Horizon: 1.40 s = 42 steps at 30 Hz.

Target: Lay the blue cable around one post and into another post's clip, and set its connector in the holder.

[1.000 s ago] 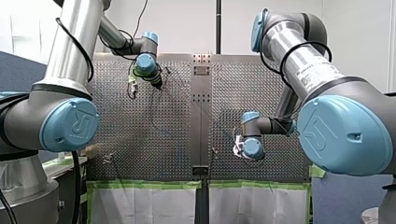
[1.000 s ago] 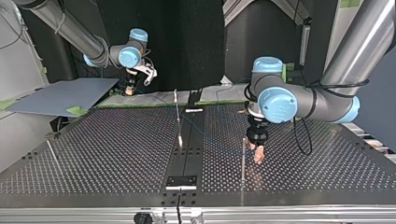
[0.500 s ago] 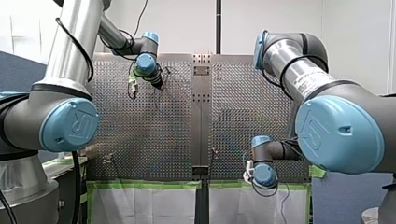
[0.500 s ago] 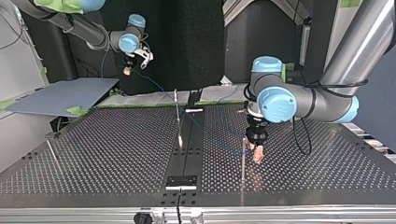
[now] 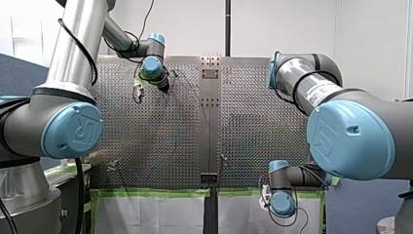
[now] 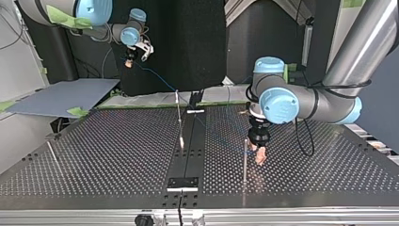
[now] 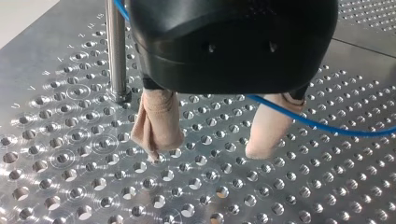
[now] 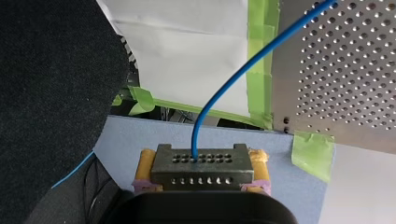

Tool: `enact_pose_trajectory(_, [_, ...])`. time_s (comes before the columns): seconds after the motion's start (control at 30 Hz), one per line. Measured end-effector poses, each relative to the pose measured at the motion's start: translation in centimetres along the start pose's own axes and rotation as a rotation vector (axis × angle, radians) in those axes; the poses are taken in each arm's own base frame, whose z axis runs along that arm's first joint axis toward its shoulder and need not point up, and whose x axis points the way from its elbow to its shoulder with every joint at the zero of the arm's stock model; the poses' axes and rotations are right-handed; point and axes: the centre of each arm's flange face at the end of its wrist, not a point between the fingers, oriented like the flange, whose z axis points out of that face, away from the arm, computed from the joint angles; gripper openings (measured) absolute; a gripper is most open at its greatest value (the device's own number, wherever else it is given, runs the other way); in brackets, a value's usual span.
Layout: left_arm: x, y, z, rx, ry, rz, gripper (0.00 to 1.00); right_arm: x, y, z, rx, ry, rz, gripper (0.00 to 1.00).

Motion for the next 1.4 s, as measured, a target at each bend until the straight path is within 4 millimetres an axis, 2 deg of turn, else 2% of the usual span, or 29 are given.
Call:
enact_pose_trajectory(0.27, [0.0, 0.1, 0.0, -0.002, -0.001, 0.002, 1.00, -2.2, 0.8, 2.3, 0.014, 0.029, -0.005, 0.00])
enact_pose_trajectory(0.43, [0.0, 0.1, 0.0, -0.003, -0.001, 0.002, 1.00, -4.2, 1.1, 2.6, 0.028, 0.031, -0.021, 0.00])
enact_pose_trajectory(0.6, [0.0, 0.2, 0.0, -0.006, -0.002, 0.002, 1.00, -6.9, 2.1, 1.8, 0.035, 0.009, -0.024, 0.00])
enact_pose_trajectory(0.8, [-0.1, 0.2, 0.0, -0.008, -0.002, 0.000, 1.00, -10.3, 2.9, -0.5, 0.066, -0.030, -0.042, 0.00])
enact_pose_trajectory(0.9, [0.0, 0.2, 0.0, -0.008, -0.001, -0.001, 1.00, -10.0, 2.8, -1.4, 0.084, -0.020, -0.042, 0.00])
enact_pose_trajectory(1.03, [0.0, 0.2, 0.0, -0.007, -0.001, -0.002, 1.00, -8.8, 2.4, -2.1, 0.104, 0.013, -0.036, 0.00])
enact_pose_trajectory(1.4, [0.1, -0.3, -0.1, 0.006, 0.003, -0.016, 1.00, -2.6, 0.5, -0.8, 0.141, 0.170, 0.014, 0.00])
